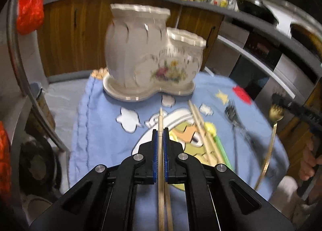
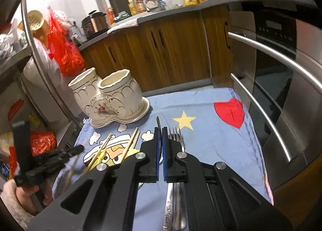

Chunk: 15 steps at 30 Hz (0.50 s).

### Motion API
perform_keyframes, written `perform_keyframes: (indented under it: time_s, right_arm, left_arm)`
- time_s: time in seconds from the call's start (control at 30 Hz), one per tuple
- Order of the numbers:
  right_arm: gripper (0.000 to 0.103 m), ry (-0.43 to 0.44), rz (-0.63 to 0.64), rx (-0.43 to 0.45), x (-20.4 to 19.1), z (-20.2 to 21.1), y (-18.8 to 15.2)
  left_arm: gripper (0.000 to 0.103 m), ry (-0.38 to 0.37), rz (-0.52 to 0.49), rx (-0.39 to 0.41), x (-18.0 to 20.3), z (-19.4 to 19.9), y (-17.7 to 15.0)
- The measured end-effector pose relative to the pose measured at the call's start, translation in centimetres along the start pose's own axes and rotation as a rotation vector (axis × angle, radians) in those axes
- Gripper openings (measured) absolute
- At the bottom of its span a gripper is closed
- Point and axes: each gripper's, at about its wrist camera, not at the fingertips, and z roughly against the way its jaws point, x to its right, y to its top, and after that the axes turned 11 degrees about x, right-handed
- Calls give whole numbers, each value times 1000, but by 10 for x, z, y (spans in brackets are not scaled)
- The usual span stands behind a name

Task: Organize utensils
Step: 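Lift the chopstick with the left gripper and drop it into the tall cup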

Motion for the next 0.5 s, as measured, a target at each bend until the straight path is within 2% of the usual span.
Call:
perform_keyframes:
  time_s: [0.27,0.37,0.5]
  right_arm:
    - [2,6,87,107,-9,5,32]
    - [2,15,98,141,-10,9,51]
    - [2,26,144,201,-22,9,85]
  left_arm:
    - [6,-54,32,109,8,26,36]
    - [6,-74,24,187,9,42,63]
    - [6,-94,22,310,8,59,117]
